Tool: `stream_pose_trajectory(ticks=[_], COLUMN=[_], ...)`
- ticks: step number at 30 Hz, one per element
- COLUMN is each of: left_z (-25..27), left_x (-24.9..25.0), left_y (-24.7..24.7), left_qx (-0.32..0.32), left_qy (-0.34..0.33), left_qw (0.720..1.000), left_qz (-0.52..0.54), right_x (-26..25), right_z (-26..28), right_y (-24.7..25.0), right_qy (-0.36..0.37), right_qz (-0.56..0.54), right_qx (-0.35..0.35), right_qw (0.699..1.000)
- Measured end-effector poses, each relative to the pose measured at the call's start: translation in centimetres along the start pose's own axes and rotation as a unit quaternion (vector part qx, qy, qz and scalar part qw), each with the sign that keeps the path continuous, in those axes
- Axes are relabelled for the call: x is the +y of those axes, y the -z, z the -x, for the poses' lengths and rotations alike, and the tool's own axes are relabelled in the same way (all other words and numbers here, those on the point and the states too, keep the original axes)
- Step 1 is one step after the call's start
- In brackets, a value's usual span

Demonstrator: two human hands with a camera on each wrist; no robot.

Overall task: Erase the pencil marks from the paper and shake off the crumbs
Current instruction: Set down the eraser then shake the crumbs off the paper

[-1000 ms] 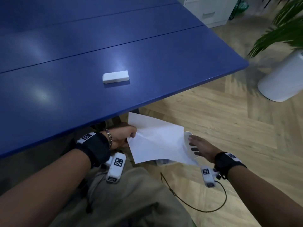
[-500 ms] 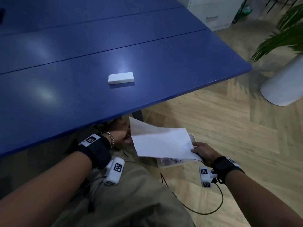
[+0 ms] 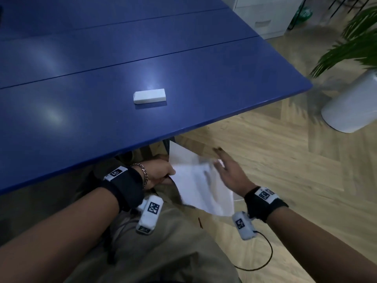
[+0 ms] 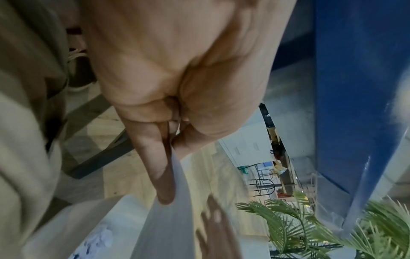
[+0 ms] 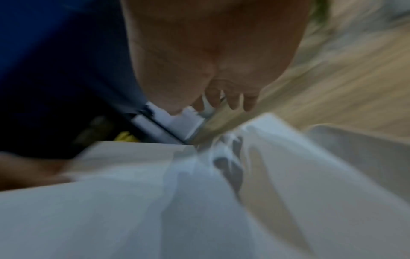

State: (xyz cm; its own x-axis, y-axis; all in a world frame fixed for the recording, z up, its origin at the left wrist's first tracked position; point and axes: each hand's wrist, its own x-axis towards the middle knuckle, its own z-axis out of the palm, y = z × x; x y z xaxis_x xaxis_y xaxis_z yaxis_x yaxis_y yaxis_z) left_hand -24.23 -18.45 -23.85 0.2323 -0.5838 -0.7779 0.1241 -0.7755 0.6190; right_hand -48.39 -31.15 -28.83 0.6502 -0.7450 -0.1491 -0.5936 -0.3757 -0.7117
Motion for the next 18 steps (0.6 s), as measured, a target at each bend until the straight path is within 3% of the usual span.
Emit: stream_pose_trajectory(ticks=[3, 5, 7, 8, 10, 11, 13, 14, 15, 16, 18], left_z=[0.6, 1.3, 1.6, 1.5, 1.7, 1.7, 1.8, 2.0, 2.1, 2.2, 2.4], left_x=[0.6, 1.0, 1.4, 1.4, 1.4, 1.4, 1.2, 1.1, 1.0, 0.9, 0.7], left_y=[-1.4, -2.3, -2.5, -2.3, -1.5, -1.0, -0.2, 0.3, 0.8, 1.2, 2.0], left_qx=[-0.071, -0.095, -0.064, -0.047, -0.022, -0.017, -0.016, -0.018, -0.019, -0.019, -0.018], left_qy=[-0.017, -0.027, -0.022, -0.024, -0.021, -0.017, -0.002, 0.004, 0.007, 0.007, 0.004], left_qw=[0.997, 0.994, 0.995, 0.995, 0.994, 0.993, 0.992, 0.992, 0.991, 0.992, 0.993], left_qz=[0.029, 0.043, 0.068, 0.080, 0.105, 0.120, 0.127, 0.128, 0.130, 0.122, 0.115], right_x=[-6.5, -5.9, -1.9, 0.7, 6.2, 8.4, 10.2, 9.9, 9.3, 8.3, 8.0], right_z=[0.4, 0.6, 0.6, 0.5, 0.4, 0.3, 0.3, 0.2, 0.2, 0.1, -0.6], right_y=[-2.0, -3.9, -4.7, -4.7, -4.2, -3.7, -2.8, -2.5, -2.4, -2.3, -2.4], right_qy=[0.155, 0.173, 0.083, 0.016, -0.155, -0.225, -0.268, -0.283, -0.305, -0.312, -0.323], right_qz=[-0.112, -0.096, 0.038, 0.151, 0.313, 0.325, 0.232, 0.115, -0.055, -0.200, -0.318], right_qx=[-0.047, -0.073, -0.095, -0.124, -0.206, -0.226, -0.188, -0.141, -0.095, -0.076, -0.070], right_qw=[0.980, 0.978, 0.991, 0.981, 0.914, 0.890, 0.916, 0.942, 0.946, 0.926, 0.889])
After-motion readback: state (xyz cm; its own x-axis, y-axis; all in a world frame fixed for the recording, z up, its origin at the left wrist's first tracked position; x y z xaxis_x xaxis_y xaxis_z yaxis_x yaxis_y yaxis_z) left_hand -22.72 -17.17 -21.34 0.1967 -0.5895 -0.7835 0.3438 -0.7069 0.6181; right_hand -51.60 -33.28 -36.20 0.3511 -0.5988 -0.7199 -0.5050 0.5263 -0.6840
